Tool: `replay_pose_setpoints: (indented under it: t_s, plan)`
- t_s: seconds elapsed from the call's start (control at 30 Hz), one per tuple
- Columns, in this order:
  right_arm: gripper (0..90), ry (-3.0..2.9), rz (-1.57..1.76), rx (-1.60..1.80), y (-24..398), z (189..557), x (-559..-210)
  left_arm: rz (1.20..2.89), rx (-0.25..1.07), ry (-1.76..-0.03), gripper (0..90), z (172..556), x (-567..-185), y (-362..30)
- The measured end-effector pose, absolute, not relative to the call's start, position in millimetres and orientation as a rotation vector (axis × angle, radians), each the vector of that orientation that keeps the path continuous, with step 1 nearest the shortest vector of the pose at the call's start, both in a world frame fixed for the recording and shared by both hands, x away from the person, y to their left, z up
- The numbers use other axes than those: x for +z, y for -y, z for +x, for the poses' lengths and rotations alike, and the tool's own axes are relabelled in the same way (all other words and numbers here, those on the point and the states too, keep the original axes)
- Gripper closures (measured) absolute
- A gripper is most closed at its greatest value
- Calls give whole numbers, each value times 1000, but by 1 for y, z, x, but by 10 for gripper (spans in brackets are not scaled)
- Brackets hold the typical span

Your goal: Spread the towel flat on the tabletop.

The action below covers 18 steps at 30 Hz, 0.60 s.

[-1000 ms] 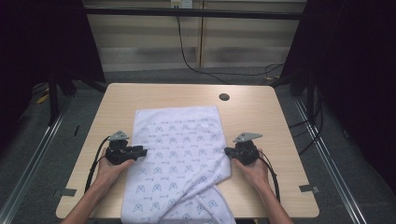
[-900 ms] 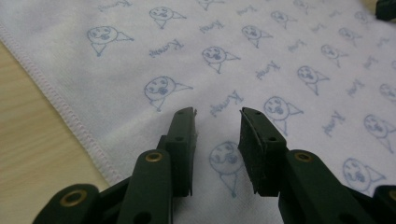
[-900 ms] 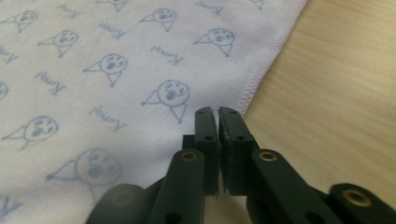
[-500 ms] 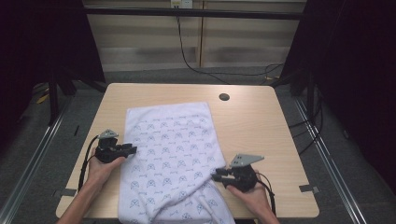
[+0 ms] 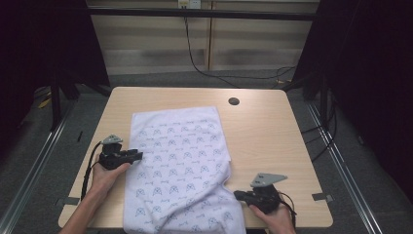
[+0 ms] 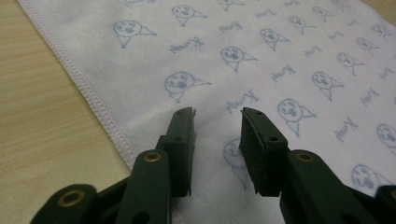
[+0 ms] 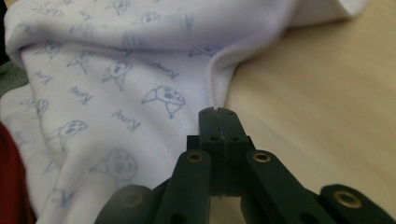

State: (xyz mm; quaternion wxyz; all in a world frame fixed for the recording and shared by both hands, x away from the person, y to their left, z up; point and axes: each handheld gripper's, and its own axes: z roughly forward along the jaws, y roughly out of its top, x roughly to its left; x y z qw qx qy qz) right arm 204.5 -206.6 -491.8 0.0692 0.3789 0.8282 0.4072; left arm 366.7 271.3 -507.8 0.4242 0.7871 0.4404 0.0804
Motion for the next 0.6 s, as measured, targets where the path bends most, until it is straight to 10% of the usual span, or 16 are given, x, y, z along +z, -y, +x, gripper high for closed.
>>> replay_pose_setpoints:
  t_s: [0.3, 0.6]
  plan:
    - [756, -2453, 1239, 1255, 245, 164, -486, 2003, 236, -1076, 593, 365, -507, -267]
    - [677, -2406, 1129, 1327, 208, 276, -479, 2018, 254, -1062, 572, 362, -506, -262]
